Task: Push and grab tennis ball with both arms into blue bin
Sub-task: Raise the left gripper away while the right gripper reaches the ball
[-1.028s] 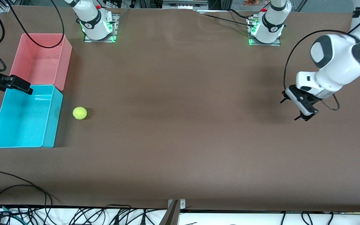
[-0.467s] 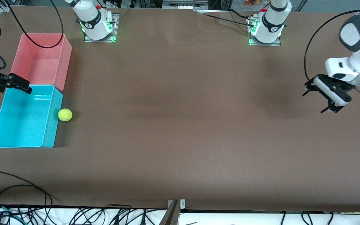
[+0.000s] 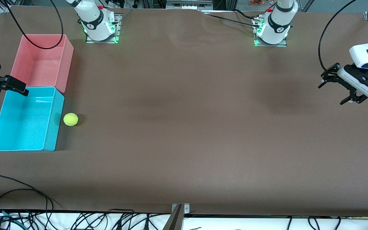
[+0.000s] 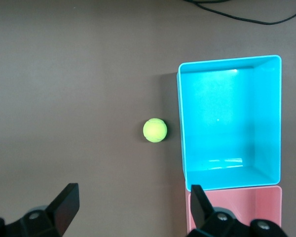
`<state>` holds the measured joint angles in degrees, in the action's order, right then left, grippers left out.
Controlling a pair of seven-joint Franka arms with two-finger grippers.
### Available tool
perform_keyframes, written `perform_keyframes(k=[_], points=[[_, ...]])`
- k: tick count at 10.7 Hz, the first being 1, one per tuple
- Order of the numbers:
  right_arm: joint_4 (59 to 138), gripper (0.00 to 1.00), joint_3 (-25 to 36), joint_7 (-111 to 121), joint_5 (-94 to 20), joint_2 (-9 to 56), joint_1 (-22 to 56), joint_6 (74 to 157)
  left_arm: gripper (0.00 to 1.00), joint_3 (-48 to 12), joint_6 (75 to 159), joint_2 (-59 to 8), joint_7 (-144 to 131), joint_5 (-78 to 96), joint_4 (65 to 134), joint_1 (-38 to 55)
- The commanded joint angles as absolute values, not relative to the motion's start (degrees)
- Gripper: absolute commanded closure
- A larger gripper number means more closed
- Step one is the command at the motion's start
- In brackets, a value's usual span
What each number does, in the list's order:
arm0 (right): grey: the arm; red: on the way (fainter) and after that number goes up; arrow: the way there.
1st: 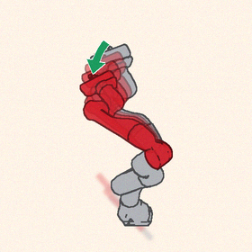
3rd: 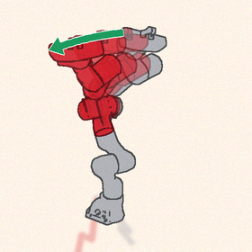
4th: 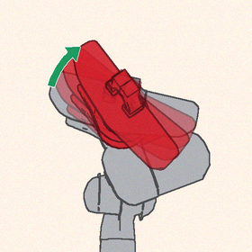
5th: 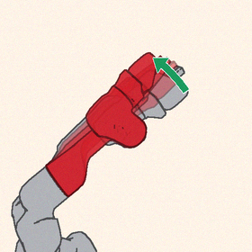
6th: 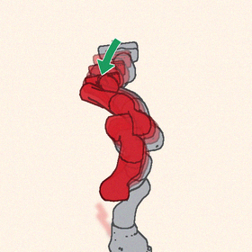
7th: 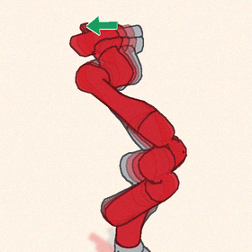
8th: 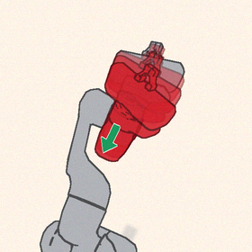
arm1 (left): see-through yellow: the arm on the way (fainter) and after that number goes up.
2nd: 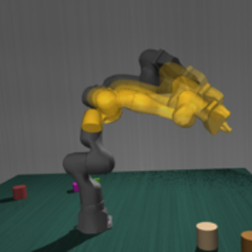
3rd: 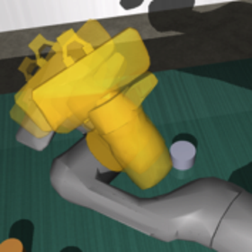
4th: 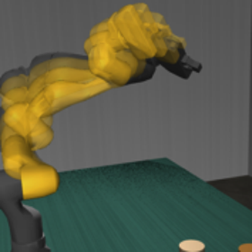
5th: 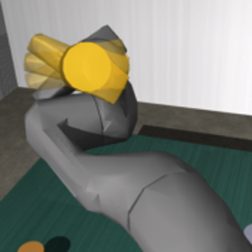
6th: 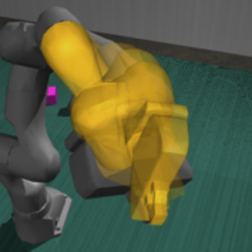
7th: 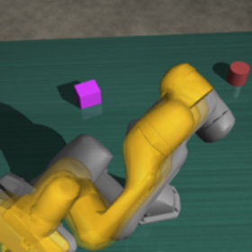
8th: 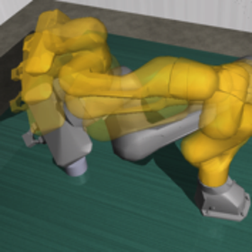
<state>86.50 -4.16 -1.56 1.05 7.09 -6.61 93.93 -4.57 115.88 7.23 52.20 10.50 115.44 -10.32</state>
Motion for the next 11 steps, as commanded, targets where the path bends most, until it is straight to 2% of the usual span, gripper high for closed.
perform_keyframes(k=[1, 7, 11], points=[[85.3, 0.0, -4.2, -0.5, 0.6, 8.3, -6.2, 93.0, 0.0, -4.3, 107.4, 7.8, 39.4, 5.8, 108.5, -6.9], [86.7, 0.0, -4.1, -1.6, 4.5, 14.6, -6.1, 95.3, 0.0, -4.4, 93.7, 6.2, 17.4, 1.8, 97.6, -2.7], [93.4, 0.0, -4.2, -8.7, 7.3, 15.1, -5.9, 101.1, 0.0, -4.6, 85.4, 1.5, 9.1, -0.6, 88.1, -1.1]])
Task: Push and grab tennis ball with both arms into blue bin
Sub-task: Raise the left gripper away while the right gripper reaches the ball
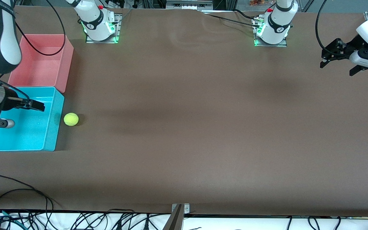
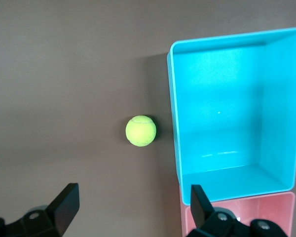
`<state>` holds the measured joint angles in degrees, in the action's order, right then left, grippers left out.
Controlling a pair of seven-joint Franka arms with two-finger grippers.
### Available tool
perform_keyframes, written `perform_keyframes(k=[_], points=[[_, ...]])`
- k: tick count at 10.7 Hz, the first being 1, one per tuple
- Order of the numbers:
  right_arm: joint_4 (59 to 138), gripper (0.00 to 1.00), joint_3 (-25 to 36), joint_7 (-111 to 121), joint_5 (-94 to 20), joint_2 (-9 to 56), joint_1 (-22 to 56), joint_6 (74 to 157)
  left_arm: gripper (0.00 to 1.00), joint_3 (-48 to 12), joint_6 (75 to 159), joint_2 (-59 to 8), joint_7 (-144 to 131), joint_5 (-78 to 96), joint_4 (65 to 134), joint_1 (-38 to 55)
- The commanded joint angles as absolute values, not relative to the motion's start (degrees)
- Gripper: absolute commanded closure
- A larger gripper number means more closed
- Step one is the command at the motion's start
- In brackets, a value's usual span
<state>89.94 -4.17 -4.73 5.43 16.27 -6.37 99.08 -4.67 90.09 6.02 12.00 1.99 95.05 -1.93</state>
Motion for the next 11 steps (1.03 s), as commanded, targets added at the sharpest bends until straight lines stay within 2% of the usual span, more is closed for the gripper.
perform_keyframes(k=[1, 4, 11], points=[[94.8, 0.0, -4.3, -9.7, 9.0, 15.1, -5.5, 102.5, 0.0, -4.8, 83.9, 0.9, 9.1, -3.3, 86.2, -1.1], [98.7, 0.0, -4.4, -10.8, 9.7, 15.0, -5.4, 104.9, 0.0, -5.3, 82.0, -1.3, 9.1, -4.7, 85.2, -1.1], [105.4, 0.0, -4.6, -12.1, 13.4, 14.6, -5.3, 107.3, 0.0, -5.4, 80.6, -1.4, 9.1, -1.9, 84.4, -3.0]])
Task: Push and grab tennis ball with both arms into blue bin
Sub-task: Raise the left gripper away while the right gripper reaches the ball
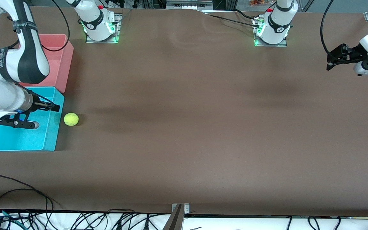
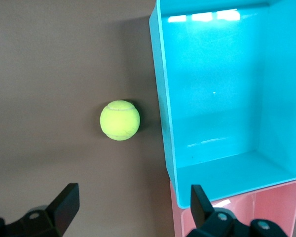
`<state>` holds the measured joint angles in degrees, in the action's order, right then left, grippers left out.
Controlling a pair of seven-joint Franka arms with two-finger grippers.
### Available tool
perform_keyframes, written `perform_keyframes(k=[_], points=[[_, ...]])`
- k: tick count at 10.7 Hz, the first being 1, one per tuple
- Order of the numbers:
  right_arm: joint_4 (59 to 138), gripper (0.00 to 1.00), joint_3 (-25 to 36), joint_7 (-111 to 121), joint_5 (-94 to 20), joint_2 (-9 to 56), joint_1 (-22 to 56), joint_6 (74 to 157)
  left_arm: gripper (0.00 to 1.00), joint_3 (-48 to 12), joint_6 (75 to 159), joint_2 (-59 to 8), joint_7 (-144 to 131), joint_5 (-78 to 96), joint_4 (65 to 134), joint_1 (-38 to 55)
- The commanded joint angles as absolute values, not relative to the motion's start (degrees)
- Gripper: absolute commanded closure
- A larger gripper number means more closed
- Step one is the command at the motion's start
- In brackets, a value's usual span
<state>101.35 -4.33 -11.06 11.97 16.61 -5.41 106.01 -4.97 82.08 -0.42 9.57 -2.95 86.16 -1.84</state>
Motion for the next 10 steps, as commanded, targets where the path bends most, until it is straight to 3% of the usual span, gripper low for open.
perform_keyframes(k=[1, 5, 10], points=[[106.8, 0.0, -4.6, -12.1, 13.4, 14.2, -5.3, 108.3, 0.0, -5.4, 80.7, -1.4, 9.1, -1.8, 84.6, -3.0], [116.6, 0.0, -3.9, -12.2, 13.1, 11.4, -5.7, 120.9, 0.0, -4.7, 80.7, -1.4, 9.0, -1.9, 84.6, 0.1], [119.5, 0.0, -3.3, -12.1, 13.4, 14.8, -6.0, 131.6, 0.0, -4.9, 80.6, -1.8, 9.1, -1.7, 84.0, -0.5]])
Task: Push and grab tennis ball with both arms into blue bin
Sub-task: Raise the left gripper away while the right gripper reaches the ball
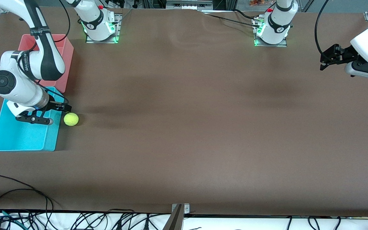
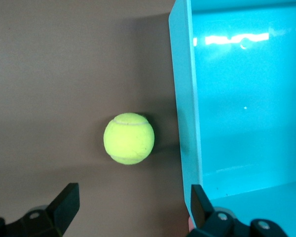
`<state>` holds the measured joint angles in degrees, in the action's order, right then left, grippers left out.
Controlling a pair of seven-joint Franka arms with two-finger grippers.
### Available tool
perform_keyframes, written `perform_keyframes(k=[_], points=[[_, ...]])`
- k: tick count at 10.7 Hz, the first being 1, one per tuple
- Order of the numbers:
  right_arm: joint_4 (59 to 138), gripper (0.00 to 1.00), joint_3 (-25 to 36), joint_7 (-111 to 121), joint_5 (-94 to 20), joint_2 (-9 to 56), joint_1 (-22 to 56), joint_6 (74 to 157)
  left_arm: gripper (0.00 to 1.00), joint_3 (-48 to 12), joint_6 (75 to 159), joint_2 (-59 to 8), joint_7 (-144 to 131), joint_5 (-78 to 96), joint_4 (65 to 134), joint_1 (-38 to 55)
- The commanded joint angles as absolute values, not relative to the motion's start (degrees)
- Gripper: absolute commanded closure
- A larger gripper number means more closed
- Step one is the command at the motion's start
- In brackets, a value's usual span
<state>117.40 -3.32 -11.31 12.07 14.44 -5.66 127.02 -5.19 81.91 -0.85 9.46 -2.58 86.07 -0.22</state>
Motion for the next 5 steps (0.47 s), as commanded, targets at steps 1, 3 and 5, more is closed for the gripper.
perform_keyframes(k=[1, 3, 5], points=[[120.7, 0.0, -3.3, -12.1, 13.4, 16.1, -6.0, 135.7, 0.0, -4.9, 80.6, -1.8, 9.1, -1.6, 84.0, -0.6], [123.0, 0.0, -2.6, -12.1, 13.4, 17.0, -6.1, 140.7, 0.0, -4.9, 80.7, -1.8, 8.2, -1.6, 84.0, -0.6], [123.2, 0.0, -2.6, -11.9, 14.1, 17.2, -6.1, 140.8, 0.0, -4.9, 80.8, -1.9, 8.2, -1.6, 84.0, -0.6]])
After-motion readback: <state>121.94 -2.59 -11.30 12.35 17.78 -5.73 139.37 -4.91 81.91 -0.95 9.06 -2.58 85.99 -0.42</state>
